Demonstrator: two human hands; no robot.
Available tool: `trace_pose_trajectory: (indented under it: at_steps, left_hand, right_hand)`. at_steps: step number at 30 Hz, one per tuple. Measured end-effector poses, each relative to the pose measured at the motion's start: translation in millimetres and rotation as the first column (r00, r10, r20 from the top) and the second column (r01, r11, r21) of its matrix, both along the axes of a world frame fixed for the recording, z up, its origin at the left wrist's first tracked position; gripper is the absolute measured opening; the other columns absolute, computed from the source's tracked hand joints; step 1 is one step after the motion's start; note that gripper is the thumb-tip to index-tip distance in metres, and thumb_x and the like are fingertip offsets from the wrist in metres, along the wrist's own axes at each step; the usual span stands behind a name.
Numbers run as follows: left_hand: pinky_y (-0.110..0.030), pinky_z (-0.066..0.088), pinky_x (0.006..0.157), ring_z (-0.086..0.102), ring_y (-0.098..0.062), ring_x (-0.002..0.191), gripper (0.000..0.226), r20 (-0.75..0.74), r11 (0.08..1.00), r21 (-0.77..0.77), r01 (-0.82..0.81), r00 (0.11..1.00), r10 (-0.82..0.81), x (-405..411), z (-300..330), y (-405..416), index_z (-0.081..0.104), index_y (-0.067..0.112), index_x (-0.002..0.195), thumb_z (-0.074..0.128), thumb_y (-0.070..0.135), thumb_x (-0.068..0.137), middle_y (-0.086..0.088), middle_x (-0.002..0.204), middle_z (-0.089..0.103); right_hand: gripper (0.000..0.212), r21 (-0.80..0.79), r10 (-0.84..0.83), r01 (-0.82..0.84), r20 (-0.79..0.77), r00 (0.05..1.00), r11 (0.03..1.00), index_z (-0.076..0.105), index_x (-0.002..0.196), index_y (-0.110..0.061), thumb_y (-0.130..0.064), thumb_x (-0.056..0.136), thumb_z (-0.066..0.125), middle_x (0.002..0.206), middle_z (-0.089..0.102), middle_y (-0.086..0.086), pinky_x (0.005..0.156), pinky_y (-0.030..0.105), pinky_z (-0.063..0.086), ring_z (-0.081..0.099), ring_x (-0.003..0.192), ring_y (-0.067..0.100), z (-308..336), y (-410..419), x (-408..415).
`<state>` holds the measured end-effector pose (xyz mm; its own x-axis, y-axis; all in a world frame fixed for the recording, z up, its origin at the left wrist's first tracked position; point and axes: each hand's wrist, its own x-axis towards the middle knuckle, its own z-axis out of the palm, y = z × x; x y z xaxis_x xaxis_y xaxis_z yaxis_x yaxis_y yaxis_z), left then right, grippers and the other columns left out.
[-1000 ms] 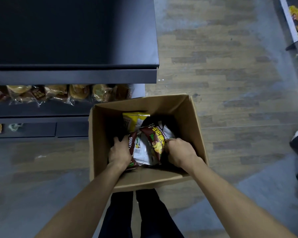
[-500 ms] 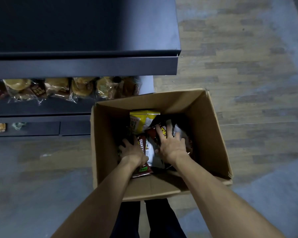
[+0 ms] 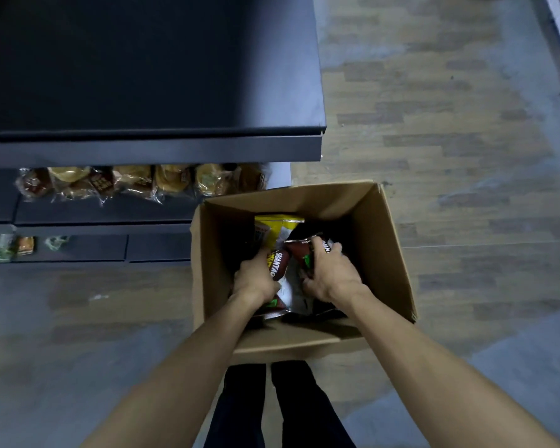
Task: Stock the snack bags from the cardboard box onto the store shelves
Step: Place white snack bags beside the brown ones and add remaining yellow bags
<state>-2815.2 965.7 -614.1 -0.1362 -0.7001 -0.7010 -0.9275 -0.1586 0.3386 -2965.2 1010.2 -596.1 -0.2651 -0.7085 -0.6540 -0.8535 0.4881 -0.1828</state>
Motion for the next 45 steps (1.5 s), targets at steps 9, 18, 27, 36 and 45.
trace_pose_trajectory:
  at_steps: [9,18,27,36,45]
  left_hand:
    - [-0.037,0.052,0.083,0.064,-0.031,0.100,0.055,-0.058,0.928,-0.365,0.068,0.994,-0.096,2.1,79.2,5.2,0.052,0.029,0.124,0.075,0.036,0.074,-0.007,0.110,0.067]
    - [-0.039,0.046,0.087,0.063,-0.031,0.099,0.055,0.034,0.685,-0.706,0.179,0.975,-0.220,34.7,154.2,7.6,0.048,0.022,0.123,0.071,0.040,0.076,-0.009,0.103,0.067]
    - [-0.040,0.050,0.069,0.063,-0.034,0.095,0.059,0.004,0.527,-0.838,0.145,0.966,-0.259,133.0,239.5,22.2,0.041,0.025,0.134,0.065,0.043,0.083,-0.008,0.109,0.062]
    - [-0.037,0.051,0.068,0.064,-0.029,0.088,0.064,0.004,0.331,-0.943,0.034,0.996,-0.090,270.8,348.4,33.5,0.039,0.024,0.137,0.069,0.040,0.083,-0.008,0.104,0.059]
    - [-0.036,0.049,0.063,0.066,-0.031,0.084,0.062,-0.003,0.165,-0.986,-0.003,1.000,0.000,339.1,442.8,25.3,0.040,0.025,0.133,0.072,0.040,0.082,-0.009,0.103,0.061]
  right_hand:
    - [0.079,-0.166,0.038,-0.054,-0.102,0.994,0.985,0.025,0.140,-0.017,-0.058,0.083,0.062,0.121,0.054,0.017,0.081,0.042,0.047,0.061,0.104,0.040,72.1,2.0,-10.4]
    - [0.068,-0.415,0.035,-0.094,-0.148,0.988,0.905,0.033,0.128,-0.018,-0.058,0.081,0.064,0.111,0.059,0.018,0.074,0.041,0.046,0.062,0.098,0.042,149.6,9.9,7.3]
    - [0.058,-0.621,-0.009,-0.073,-0.128,0.992,0.781,0.035,0.124,-0.022,-0.054,0.084,0.062,0.107,0.065,0.014,0.069,0.040,0.043,0.064,0.097,0.039,229.3,28.9,89.7]
    - [0.054,-0.805,0.056,-0.178,-0.178,0.982,0.566,0.035,0.121,-0.023,-0.055,0.085,0.060,0.104,0.059,0.009,0.070,0.039,0.042,0.061,0.094,0.038,335.7,28.9,225.1]
    - [0.054,-0.878,0.084,-0.259,-0.246,0.966,0.403,0.034,0.123,-0.025,-0.058,0.087,0.057,0.104,0.058,0.006,0.070,0.039,0.045,0.062,0.090,0.035,436.8,7.4,303.0]
